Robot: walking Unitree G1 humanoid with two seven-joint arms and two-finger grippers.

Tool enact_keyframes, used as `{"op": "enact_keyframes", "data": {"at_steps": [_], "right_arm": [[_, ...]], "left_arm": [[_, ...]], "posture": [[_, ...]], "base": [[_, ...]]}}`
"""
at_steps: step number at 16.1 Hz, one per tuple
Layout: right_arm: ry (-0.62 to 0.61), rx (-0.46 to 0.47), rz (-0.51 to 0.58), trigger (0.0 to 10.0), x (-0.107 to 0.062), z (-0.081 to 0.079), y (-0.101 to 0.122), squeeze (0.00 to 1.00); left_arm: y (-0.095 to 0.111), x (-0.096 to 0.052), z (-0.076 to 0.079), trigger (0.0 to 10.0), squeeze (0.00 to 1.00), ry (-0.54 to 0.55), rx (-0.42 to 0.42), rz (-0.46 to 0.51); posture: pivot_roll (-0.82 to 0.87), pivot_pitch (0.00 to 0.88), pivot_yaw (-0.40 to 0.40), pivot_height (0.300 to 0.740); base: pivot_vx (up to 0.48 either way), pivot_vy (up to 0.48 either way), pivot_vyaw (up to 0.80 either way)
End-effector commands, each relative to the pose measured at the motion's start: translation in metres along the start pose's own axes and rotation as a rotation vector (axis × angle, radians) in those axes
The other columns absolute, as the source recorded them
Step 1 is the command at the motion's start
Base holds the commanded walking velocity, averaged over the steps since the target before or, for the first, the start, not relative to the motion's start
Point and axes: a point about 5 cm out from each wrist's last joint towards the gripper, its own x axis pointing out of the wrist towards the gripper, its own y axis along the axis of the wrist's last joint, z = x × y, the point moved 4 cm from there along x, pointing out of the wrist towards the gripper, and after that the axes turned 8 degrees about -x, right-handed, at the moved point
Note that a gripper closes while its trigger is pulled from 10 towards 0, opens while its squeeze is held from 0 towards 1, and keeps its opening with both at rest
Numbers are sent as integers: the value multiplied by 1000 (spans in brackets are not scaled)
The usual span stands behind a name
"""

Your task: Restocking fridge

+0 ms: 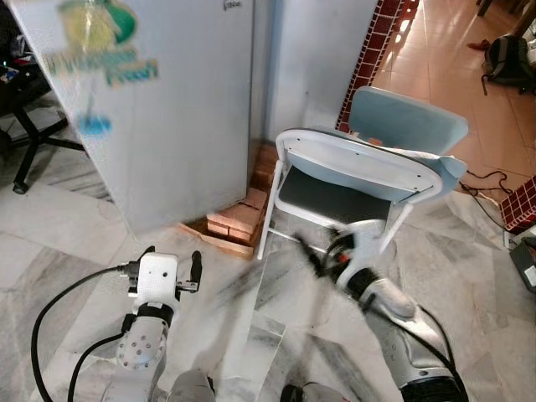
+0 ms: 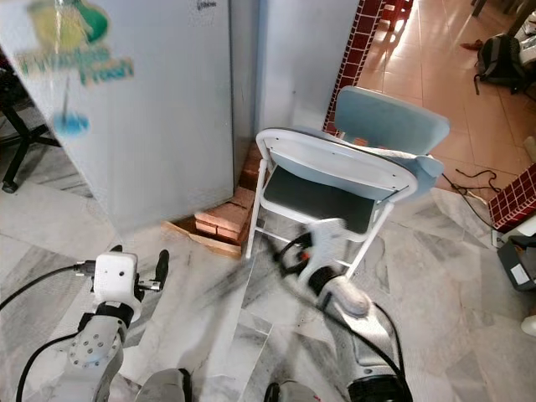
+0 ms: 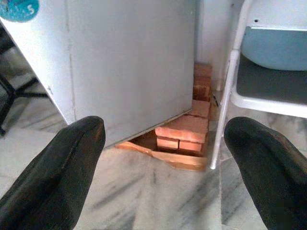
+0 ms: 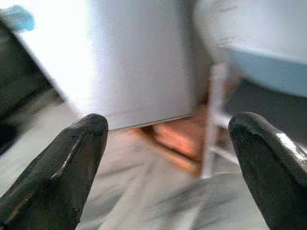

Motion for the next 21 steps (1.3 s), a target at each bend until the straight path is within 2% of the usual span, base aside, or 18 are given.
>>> {"op": "enact_keyframes", "data": {"at_steps": [1, 4, 6, 7, 9, 11, 12, 14, 16, 18, 21], "right_arm": [[-57, -53, -39, 10000, -7, 8, -11, 0], [-113, -59, -2, 10000, -16, 6, -12, 0], [-250, -40, 13, 10000, -25, 23, -13, 0], [-337, -27, 9, 10000, -30, 36, -17, 0], [-359, -58, 21, 10000, -30, 41, -14, 0], [-417, -77, 50, 10000, -31, 52, -5, 0], [-458, -83, 65, 10000, -34, 60, 0, 0], [-496, -105, 67, 10000, -38, 66, 0, 0], [-521, -66, 83, 10000, -42, 70, -1, 0], [-519, -42, 105, 10000, -39, 68, 0, 0], [-532, -40, 134, 10000, -44, 62, 2, 0]], "left_arm": [[5, 2, -1, 10000, 0, -4, 41, 28], [13, 4, 3, 10000, 0, -33, 79, 75], [10, 5, 6, 10000, 0, -78, 96, 76], [4, 8, 0, 10000, 0, -58, 92, 61], [0, 11, -3, 10000, 0, -55, 67, 48], [7, 13, 8, 10000, 0, -102, 51, 68], [12, 11, 19, 10000, 0, -151, 47, 82], [0, 8, 23, 10000, 0, -156, -10, 22], [-11, 10, 10, 10000, 0, -114, -62, -47], [-7, 15, 13, 10000, 0, -183, 18, -46], [5, 20, 11, 10000, 0, -223, 76, -18]], "posture": [[166, 76, -72, 740], [150, 63, -60, 740], [125, 67, -61, 740], [119, 60, -67, 740], [110, 47, -59, 740], [119, 43, -57, 740], [115, 39, -53, 740], [111, 11, -35, 740], [109, 0, 7, 740], [100, 6, 40, 740], [74, 30, 73, 740]], "base": [[0, 0, 0], [0, 0, 0], [0, 0, 0], [0, 0, 0], [0, 0, 0], [0, 0, 0], [0, 0, 0], [0, 0, 0], [0, 0, 0], [0, 0, 0], [0, 0, 0]]}}
